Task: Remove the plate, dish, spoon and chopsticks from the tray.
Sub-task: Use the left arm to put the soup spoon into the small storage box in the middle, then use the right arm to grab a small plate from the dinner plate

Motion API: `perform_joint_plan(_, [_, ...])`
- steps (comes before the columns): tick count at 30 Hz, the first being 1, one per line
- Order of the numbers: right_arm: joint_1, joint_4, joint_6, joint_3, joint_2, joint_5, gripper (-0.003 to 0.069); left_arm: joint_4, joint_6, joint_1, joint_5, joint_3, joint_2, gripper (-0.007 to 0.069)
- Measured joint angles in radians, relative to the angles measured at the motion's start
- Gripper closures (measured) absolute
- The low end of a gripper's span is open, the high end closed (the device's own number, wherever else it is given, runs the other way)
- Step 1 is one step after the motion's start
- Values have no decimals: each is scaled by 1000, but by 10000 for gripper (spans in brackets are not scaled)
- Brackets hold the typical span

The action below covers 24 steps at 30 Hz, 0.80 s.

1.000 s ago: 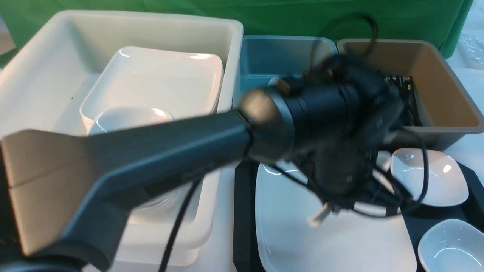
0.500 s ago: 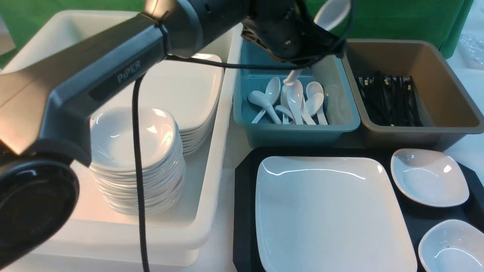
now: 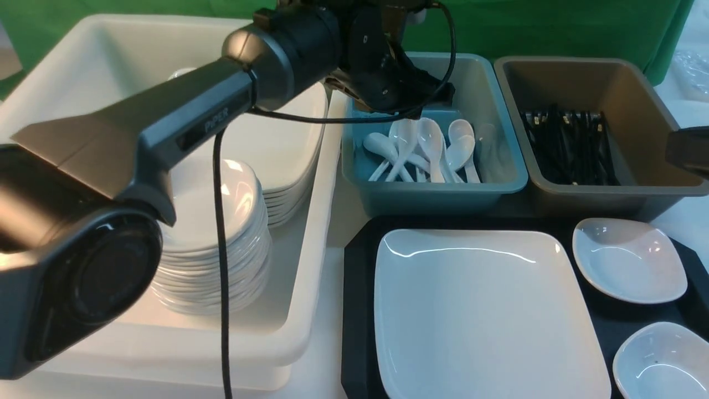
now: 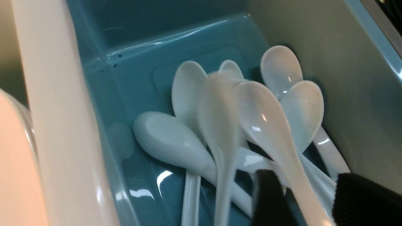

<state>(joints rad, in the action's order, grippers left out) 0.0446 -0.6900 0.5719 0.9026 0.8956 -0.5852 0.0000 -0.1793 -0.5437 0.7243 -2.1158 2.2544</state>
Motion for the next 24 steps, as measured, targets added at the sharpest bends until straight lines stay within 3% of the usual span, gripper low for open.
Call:
perform_joint_plan(3, [0, -1, 0, 0, 0, -8, 568, 0, 1, 2, 65, 0, -18, 218])
perform_joint_plan(6, [0, -3, 0, 0, 0, -35, 568, -11, 7, 2, 199, 0, -65, 234])
perform_joint_plan(8, [0, -5, 0, 0, 0, -64, 568, -38, 51, 1, 299, 0, -103, 319])
perform_joint_plan(12, [0, -6, 0, 0, 0, -136, 568, -68, 144, -38, 460, 1, -185, 561])
perform_joint_plan(13, [0, -9, 6, 0, 0, -156, 568, -68, 158, -54, 472, 10, -208, 587])
perform_joint_plan(24, [0, 1, 52, 0, -62, -249, 568, -74, 201, -322, 497, 459, -388, 621])
